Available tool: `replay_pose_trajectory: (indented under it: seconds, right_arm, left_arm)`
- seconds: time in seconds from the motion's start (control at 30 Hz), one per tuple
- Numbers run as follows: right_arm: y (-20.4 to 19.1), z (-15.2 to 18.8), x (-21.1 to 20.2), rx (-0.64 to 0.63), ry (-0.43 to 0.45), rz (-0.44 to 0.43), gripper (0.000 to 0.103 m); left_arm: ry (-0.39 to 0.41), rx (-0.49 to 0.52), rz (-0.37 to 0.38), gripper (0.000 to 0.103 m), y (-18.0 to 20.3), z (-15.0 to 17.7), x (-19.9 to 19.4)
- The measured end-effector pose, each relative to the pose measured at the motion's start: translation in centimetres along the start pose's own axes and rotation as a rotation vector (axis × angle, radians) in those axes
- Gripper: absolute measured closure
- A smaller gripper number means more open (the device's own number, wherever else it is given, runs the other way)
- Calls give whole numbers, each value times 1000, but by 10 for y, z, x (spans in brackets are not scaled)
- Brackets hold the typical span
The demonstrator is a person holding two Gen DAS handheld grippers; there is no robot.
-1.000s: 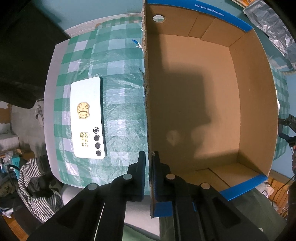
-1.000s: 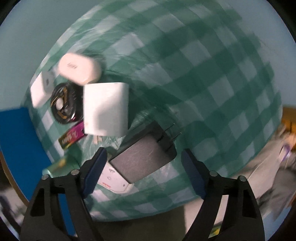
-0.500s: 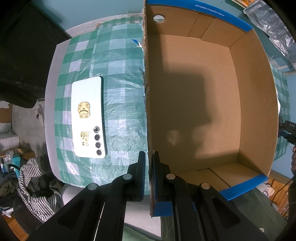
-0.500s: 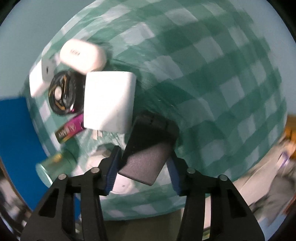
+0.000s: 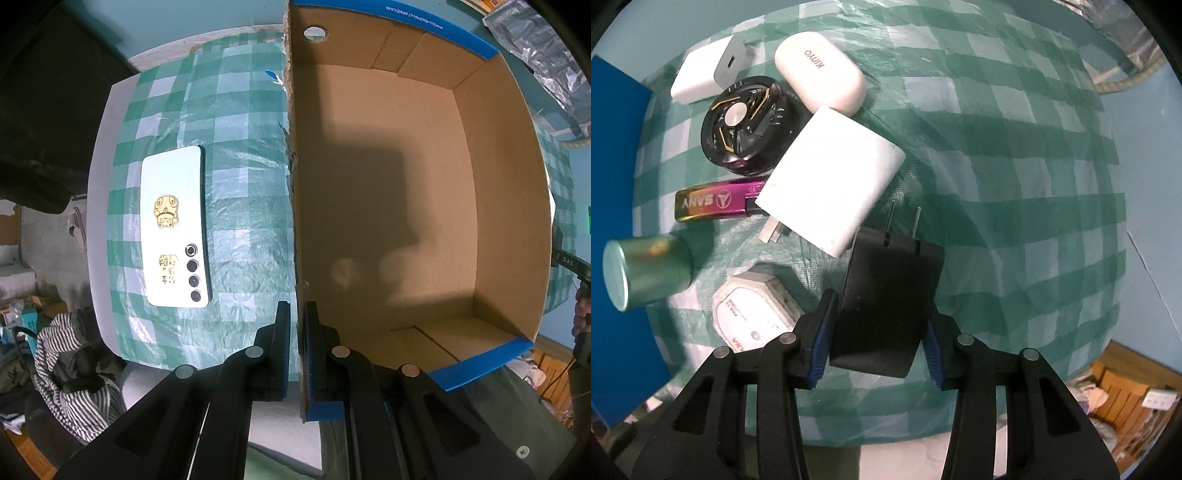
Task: Organize rigid objects
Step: 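Lift the black charger with the right tool toward the box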
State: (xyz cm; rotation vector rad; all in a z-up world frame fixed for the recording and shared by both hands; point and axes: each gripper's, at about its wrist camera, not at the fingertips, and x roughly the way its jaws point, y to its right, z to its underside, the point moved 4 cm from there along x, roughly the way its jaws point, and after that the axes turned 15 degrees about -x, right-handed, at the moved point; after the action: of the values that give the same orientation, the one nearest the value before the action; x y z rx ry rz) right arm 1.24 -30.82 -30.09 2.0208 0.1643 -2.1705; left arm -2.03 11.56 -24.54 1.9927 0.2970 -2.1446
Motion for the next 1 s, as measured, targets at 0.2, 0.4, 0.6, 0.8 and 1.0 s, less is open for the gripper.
replay_pose_trajectory:
  seconds: [0.2,0.4,0.6,0.8,1.0]
  right_arm:
    - [11,13,3,-20,25,-22,63]
    - [18,27,-1,-38,29,-50,65]
    - [11,41,-8,-52,49,-62,66]
    - [18,40,-10,-55,50,-67,66]
    - [15,38,12,-22,62,-73,65]
  left_arm:
    - [-6,3,-9,96,1,1,1]
    - [-1,18,-4,96,2,2,0]
    - [8,17,-6,96,1,2,-2]
    - [8,17,-11,96,2,2,-2]
    - [10,19,-14,96,3,1,-2]
